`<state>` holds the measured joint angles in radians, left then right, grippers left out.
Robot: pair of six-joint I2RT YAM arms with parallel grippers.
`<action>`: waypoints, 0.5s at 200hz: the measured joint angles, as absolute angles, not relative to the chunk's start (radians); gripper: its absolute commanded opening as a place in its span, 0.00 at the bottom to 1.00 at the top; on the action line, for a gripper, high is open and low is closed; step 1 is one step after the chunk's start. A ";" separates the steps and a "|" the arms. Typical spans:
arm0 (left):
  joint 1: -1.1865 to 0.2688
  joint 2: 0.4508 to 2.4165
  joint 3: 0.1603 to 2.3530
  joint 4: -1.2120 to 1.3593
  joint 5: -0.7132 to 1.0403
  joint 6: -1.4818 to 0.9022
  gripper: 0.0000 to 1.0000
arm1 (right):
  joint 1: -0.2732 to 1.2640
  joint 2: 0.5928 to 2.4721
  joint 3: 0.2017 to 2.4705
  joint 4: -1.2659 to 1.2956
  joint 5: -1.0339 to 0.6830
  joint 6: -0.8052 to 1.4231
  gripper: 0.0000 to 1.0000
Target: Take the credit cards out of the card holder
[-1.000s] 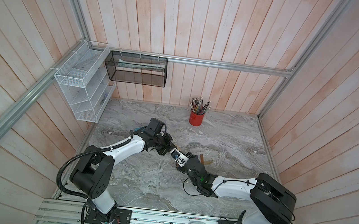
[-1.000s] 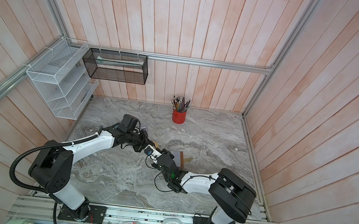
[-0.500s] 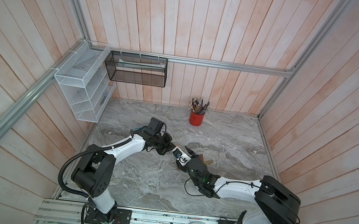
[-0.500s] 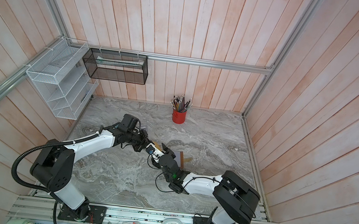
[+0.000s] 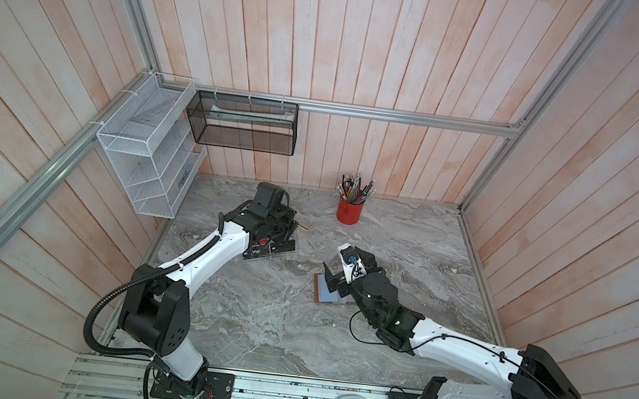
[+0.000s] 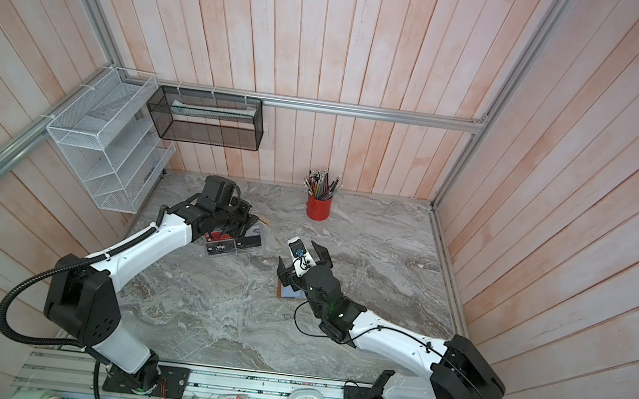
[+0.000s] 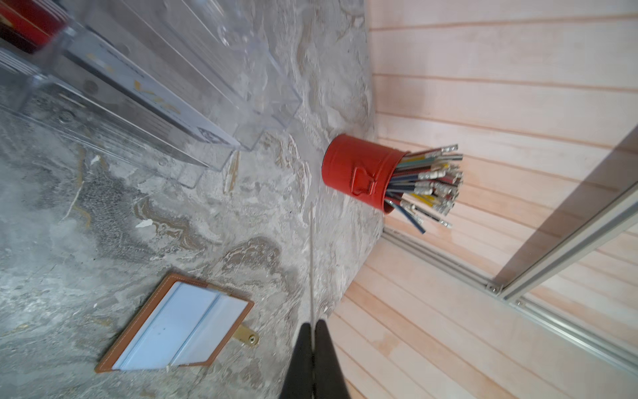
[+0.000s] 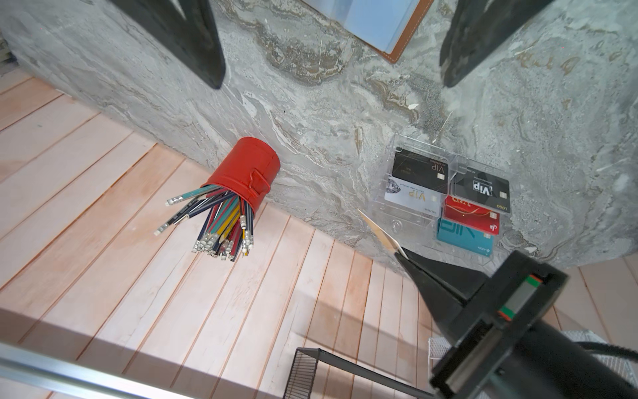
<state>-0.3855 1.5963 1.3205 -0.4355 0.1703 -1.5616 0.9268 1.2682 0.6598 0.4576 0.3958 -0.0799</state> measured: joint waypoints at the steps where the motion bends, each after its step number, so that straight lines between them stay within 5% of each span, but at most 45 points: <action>1: -0.385 1.595 1.320 -0.435 0.165 -1.568 0.00 | 0.923 1.268 0.664 0.450 0.390 -0.073 0.98; 100: -0.387 1.710 1.517 -0.593 -0.078 -1.948 0.00 | 0.723 1.367 0.947 0.174 0.007 0.308 0.98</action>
<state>-0.3866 1.7100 1.5166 -0.5926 -0.0780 -1.9480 0.7235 1.3670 0.9470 0.1741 0.0067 0.3080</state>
